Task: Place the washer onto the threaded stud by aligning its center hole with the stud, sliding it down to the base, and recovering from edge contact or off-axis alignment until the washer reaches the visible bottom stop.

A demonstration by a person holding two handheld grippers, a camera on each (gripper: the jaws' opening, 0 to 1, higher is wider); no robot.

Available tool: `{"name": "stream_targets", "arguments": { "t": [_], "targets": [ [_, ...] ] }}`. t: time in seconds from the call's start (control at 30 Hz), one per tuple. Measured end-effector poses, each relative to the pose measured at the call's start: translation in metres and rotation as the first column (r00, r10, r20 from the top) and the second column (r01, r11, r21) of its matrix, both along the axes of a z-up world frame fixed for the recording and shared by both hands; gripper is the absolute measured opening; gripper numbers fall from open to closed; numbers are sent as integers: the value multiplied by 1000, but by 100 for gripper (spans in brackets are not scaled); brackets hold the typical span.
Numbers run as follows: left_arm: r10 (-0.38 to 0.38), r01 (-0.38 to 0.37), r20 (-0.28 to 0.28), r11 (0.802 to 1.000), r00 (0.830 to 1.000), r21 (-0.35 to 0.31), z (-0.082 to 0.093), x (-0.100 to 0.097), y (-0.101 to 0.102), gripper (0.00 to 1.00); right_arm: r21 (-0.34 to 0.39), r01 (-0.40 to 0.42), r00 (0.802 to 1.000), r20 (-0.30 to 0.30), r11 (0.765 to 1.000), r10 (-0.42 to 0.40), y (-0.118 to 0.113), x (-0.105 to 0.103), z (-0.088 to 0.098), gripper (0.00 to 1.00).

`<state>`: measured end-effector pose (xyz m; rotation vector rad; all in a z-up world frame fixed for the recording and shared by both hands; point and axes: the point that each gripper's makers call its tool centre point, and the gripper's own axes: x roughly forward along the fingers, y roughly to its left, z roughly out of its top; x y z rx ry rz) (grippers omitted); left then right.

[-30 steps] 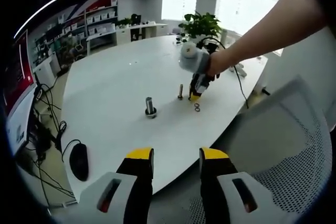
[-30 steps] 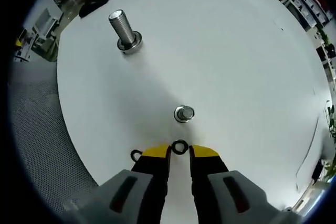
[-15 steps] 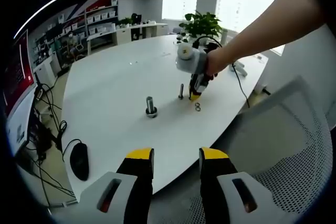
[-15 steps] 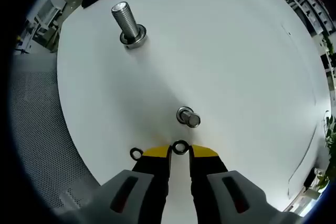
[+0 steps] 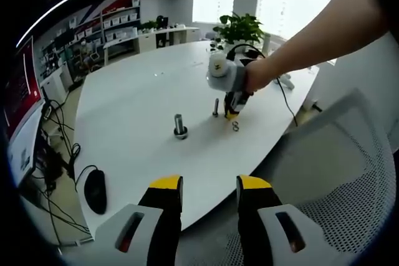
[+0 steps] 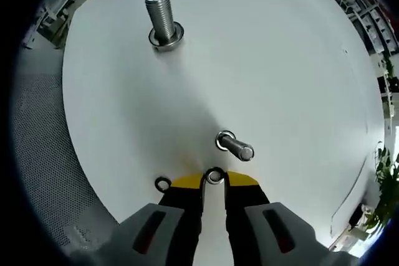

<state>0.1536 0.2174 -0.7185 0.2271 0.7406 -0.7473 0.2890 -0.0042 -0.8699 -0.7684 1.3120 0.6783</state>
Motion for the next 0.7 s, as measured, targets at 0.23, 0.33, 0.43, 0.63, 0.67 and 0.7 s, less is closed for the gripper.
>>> {"name": "stream_targets", "arguments": {
  "t": [0.23, 0.33, 0.43, 0.63, 0.67, 0.7],
  "targets": [
    [14, -14, 7, 1000, 1000, 7, 0, 2, 3, 33, 115, 107, 991, 69, 988, -115, -3, -2, 1, 15],
    [15, -15, 15, 1000, 1000, -2, 2, 3, 2, 33, 138, 116, 987, 95, 984, -130, -3, -4, 3, 15],
    [14, -14, 12, 1000, 1000, -6, 2, 3, 1, 33, 151, 135, 982, 114, 979, -153, -2, -4, 3, 15],
    [19, -18, 19, 1000, 1000, -15, 4, 4, 2, 32, 200, 176, 963, 168, 964, -210, -3, -5, 5, 14],
    [21, -20, 19, 1000, 1000, -17, 4, 5, 2, 32, 206, 185, 961, 168, 961, -221, -3, -4, 5, 14],
    [21, -21, 19, 1000, 1000, -18, 4, 5, 2, 32, 210, 193, 959, 165, 958, -230, -4, -3, 5, 14]
  ]
}}
